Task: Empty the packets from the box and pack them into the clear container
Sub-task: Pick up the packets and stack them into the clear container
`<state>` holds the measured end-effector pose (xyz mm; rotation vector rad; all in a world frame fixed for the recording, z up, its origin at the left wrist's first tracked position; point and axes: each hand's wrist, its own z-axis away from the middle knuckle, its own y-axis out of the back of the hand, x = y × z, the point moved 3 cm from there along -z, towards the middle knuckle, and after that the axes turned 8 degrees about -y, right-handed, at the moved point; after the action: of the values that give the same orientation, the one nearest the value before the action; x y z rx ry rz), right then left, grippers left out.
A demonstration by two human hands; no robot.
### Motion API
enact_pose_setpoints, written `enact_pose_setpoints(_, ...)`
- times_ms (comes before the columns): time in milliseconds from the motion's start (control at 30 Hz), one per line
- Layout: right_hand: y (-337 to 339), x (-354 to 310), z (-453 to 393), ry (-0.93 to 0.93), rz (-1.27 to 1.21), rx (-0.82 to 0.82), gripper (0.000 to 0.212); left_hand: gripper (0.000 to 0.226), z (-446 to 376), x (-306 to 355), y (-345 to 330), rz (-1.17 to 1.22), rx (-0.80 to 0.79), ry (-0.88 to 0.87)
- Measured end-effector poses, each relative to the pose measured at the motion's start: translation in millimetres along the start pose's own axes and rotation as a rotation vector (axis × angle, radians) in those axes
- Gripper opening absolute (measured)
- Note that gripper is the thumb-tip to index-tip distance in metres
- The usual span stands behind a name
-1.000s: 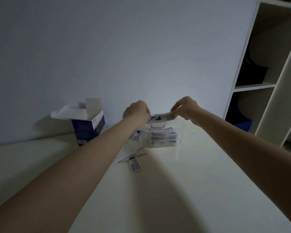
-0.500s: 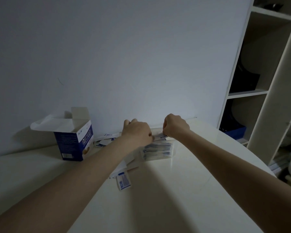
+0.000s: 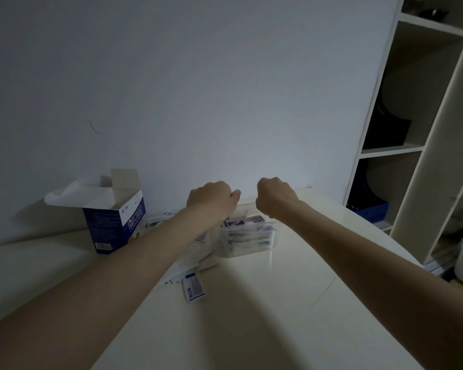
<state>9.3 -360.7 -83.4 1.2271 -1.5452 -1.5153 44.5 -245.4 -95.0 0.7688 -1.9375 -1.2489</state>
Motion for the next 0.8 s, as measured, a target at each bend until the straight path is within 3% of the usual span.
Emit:
enact_pose_setpoints(167,-4.6,-9.5,-6.2,-0.006,0.135,-0.216,0.011,0.056,-0.8,21.3,-1.8,-0.185,-0.191,0.091)
enact_pose_setpoints(300,-23.7,-13.0,-16.1,-0.016,0.277,-0.279,0.032,0.053,0.0,20.0,-12.8,-0.064,-0.324,0.214)
enact_pose_setpoints(367,-28.8,-13.8,-18.8,0.000,0.305,-0.314,0.021,0.049,0.7,21.3,-14.7,0.036,-0.376,0.230)
enact_pose_setpoints(400,-30.3,-14.1,-19.0,0.011,0.300,-0.324,0.012,0.048,1.8,22.1,-15.2,0.072,-0.382,0.225)
enact_pose_setpoints(500,-34.9,-12.4,-23.3,0.027,0.284,-0.317,0.025,0.046,3.0,18.9,-17.0,0.089,-0.360,0.193)
enact_pose_setpoints(700,-31.3,-2.2,-30.7,-0.037,0.202,-0.245,0.004,0.043,-6.8,21.2,-17.9,0.127,-0.333,0.172)
enact_pose_setpoints(800,-27.3,1.8,-32.9,-0.065,0.201,-0.259,0.022,0.048,-12.9,21.6,-23.8,0.070,-0.373,0.139)
